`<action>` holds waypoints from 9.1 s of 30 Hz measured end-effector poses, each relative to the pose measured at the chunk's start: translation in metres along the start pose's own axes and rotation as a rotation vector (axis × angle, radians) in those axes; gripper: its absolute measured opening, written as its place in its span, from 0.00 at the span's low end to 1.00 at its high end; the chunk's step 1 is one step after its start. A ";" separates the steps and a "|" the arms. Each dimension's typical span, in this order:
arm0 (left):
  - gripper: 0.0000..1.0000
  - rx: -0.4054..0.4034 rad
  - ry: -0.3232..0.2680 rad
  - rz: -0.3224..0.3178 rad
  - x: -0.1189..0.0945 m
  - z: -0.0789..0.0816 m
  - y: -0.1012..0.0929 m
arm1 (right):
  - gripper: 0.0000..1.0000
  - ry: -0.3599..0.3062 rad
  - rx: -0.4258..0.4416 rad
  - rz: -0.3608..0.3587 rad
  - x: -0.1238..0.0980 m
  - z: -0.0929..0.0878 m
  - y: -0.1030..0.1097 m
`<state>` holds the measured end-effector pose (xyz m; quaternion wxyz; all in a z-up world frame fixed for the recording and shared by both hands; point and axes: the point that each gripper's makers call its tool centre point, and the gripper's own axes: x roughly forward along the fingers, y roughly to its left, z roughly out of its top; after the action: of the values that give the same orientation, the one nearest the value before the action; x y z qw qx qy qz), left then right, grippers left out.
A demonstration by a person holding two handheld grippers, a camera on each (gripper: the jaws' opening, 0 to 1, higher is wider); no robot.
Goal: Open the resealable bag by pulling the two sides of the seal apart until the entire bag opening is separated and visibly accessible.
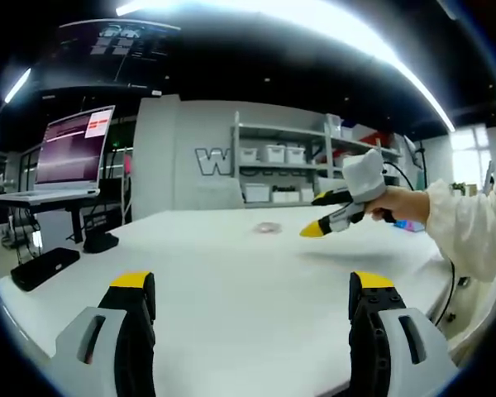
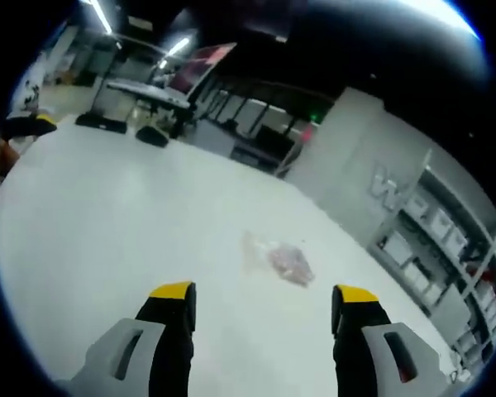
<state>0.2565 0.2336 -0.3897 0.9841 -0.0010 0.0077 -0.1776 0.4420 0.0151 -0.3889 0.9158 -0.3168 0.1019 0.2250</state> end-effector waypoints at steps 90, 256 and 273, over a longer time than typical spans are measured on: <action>0.96 -0.001 0.010 0.044 -0.006 -0.003 0.017 | 0.56 0.077 -0.203 -0.076 0.083 0.003 -0.008; 0.95 0.031 0.016 0.044 -0.011 0.002 0.018 | 0.00 -0.123 0.286 -0.188 0.068 0.027 -0.075; 0.95 0.033 0.016 0.044 -0.013 0.002 0.016 | 0.00 -0.130 0.275 -0.191 0.077 0.028 -0.098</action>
<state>0.2496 0.2532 -0.3877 0.9875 0.0169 0.0127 -0.1563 0.5575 -0.0092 -0.3404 0.9723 -0.1817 0.0417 0.1411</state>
